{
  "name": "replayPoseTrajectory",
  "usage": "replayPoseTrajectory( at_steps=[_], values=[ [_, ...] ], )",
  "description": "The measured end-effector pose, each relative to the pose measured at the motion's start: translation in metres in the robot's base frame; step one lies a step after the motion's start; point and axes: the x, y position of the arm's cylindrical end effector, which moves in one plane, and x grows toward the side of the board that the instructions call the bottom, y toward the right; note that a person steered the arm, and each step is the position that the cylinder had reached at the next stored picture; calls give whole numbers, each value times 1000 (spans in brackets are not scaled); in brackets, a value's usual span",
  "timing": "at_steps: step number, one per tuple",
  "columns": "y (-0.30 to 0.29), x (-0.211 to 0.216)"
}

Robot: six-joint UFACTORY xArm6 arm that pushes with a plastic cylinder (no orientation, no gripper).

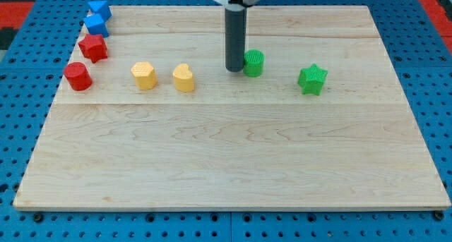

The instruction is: Place the green circle at the center of the board

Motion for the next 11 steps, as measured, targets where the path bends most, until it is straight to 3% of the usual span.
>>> replayPoseTrajectory(
  at_steps=[1,2,3,4,5,6,7,8,9,11],
  values=[
    [37,-45],
    [75,-54],
    [97,-27],
    [47,-2],
    [37,-12],
    [67,-54],
    [20,-50],
    [-13,-20],
    [-10,12],
    [-31,104]
  ],
)
